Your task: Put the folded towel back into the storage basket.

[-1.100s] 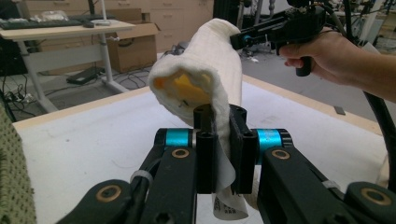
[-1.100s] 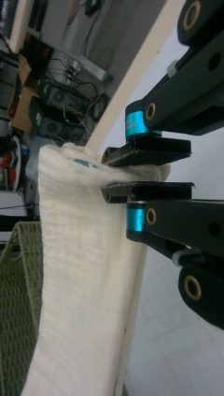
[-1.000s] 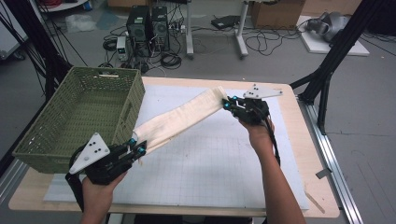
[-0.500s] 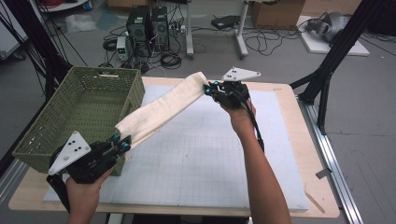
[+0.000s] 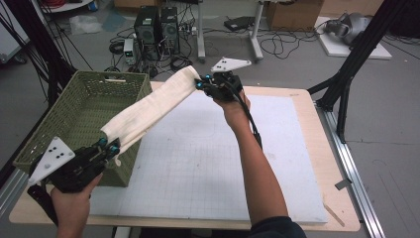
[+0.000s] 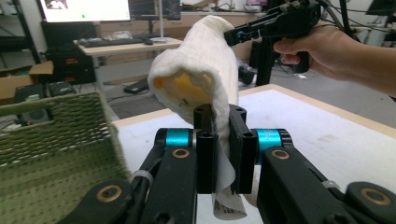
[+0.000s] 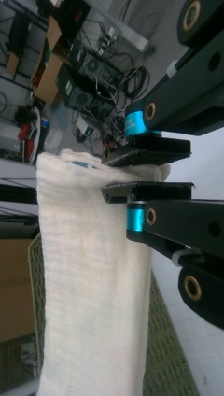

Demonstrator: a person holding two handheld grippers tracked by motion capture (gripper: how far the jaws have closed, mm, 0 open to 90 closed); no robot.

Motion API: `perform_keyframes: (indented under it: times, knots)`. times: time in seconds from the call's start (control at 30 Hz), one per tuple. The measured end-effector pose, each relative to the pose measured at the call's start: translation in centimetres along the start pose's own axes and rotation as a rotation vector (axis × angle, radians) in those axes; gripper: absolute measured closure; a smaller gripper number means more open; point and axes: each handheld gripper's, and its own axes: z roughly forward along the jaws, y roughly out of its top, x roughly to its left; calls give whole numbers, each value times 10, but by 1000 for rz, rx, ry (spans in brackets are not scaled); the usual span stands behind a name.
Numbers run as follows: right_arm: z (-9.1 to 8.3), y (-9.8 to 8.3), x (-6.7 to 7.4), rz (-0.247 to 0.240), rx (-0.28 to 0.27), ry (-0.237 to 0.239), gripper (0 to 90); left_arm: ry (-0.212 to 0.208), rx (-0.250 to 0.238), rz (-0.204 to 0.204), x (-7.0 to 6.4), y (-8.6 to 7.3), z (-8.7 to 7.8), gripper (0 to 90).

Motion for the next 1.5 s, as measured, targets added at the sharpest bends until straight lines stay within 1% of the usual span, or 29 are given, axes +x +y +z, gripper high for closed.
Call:
perform_keyframes:
  times: [0.03, 0.07, 0.1, 0.13, 0.17, 0.23, 0.33, 0.37, 0.4, 0.47, 0.57, 0.63, 0.7, 0.8, 1.0, 1.1, 1.4, 1.5]
  knots:
    - [5, 3, 2, -11, -3, 4, 812, 8, -1, -4, 2, 0, -2, 830]
    - [13, 7, 4, -9, -15, 18, 812, 16, -4, -9, 4, 1, -5, 830]
    - [13, 7, 4, -9, -15, 18, 812, 22, -5, -10, 6, 1, -8, 830]
    - [22, 11, 7, -11, -15, 34, 812, 32, -8, -11, 8, 2, -10, 830]
    - [22, 11, 7, -11, -15, 34, 812, 41, -8, -10, 10, 3, -13, 830]
    - [32, 15, 9, -18, -10, 54, 812, 58, -13, -10, 13, 4, -18, 830]
    - [44, 26, 14, -31, -25, 69, 812, 84, -19, -10, 18, 4, -25, 830]
    - [53, 32, 16, -34, -26, 82, 812, 93, -21, -13, 19, 4, -27, 830]
    - [53, 32, 16, -34, -26, 82, 812, 101, -21, -13, 21, 4, -29, 830]
    - [63, 37, 19, -43, -15, 91, 812, 119, -21, -14, 24, 3, -33, 830]
    - [77, 45, 25, -49, -14, 105, 812, 144, -25, -15, 29, 3, -39, 830]
    - [86, 50, 28, -54, -7, 115, 812, 160, -29, -25, 34, 2, -42, 830]
    - [94, 55, 32, -65, -11, 121, 812, 175, -28, -36, 40, 0, -46, 830]
    - [108, 60, 37, -69, -3, 125, 811, 196, -29, -56, 48, -3, -50, 831]
    - [132, 66, 45, -73, 9, 137, 812, 229, -18, -63, 57, -8, -55, 832]
    - [142, 68, 47, -75, 23, 143, 811, 245, -10, -66, 61, -11, -56, 832]
    - [169, 77, 58, -94, 33, 164, 811, 291, -2, -74, 70, -14, -66, 832]
    - [178, 79, 63, -96, 41, 167, 811, 300, -1, -89, 73, -16, -68, 832]
